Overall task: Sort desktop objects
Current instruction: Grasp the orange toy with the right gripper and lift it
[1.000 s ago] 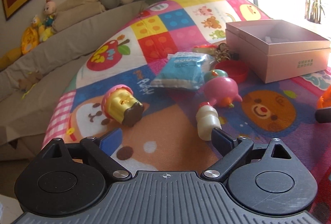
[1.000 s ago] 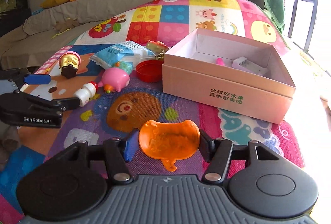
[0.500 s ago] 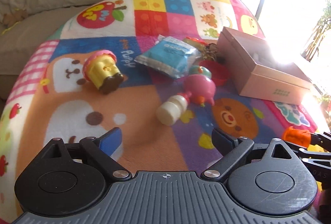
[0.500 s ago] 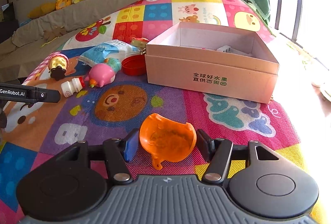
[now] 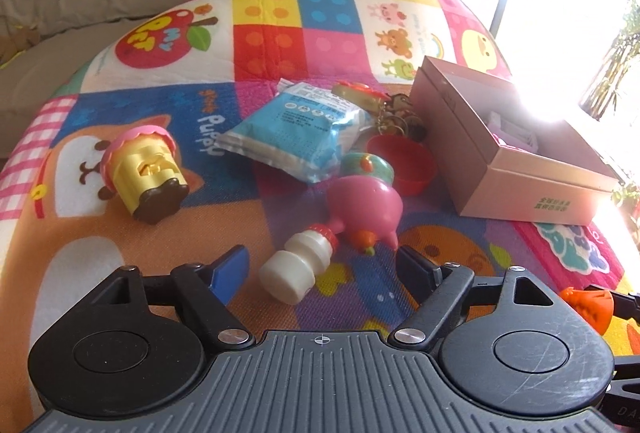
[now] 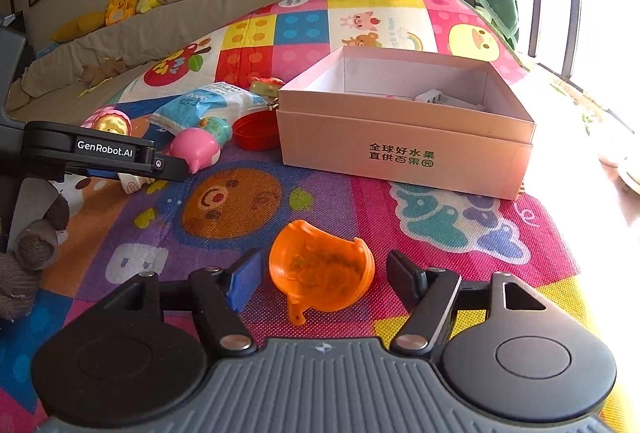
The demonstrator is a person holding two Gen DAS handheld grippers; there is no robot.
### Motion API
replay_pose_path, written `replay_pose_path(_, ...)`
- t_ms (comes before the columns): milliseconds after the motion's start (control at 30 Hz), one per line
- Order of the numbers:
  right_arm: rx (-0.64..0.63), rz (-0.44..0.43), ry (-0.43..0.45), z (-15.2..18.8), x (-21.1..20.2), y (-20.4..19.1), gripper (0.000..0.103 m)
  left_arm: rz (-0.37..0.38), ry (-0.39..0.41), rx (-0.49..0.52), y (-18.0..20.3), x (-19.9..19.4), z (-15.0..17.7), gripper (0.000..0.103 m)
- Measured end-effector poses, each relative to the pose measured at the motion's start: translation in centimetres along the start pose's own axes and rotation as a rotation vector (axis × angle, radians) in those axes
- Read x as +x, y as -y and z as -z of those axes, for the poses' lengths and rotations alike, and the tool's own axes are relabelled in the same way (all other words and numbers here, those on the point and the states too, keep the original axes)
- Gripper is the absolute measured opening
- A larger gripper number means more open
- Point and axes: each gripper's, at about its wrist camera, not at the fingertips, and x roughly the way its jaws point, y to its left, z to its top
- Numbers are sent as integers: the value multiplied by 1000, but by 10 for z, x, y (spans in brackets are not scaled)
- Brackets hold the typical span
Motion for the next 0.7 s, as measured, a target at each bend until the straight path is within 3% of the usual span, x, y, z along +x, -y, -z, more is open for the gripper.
replay_pose_path(167, 2, 2, 1, 0, 0, 0, 80, -150, 38, 106, -11, -10, 8, 89)
replay_pose_path(333, 1, 4, 4, 0, -1, -1, 82, -315, 72, 128, -36, -16, 6, 90)
replay_pose_path(400, 2, 5, 4, 0, -1, -1, 82, -278, 77, 110, -44, -22, 5, 91)
replay_pose_path(533, 2, 4, 2, -1, -1, -1, 83, -101, 101, 145, -37, -33, 6, 95)
replay_pose_path(633, 2, 3, 3, -1, -1, -1, 83, -68, 98, 231, -20, -25, 7, 95)
replay_pose_path(700, 2, 3, 4, -1, -1, 0, 83, -13, 63, 231, -15, -19, 6, 95)
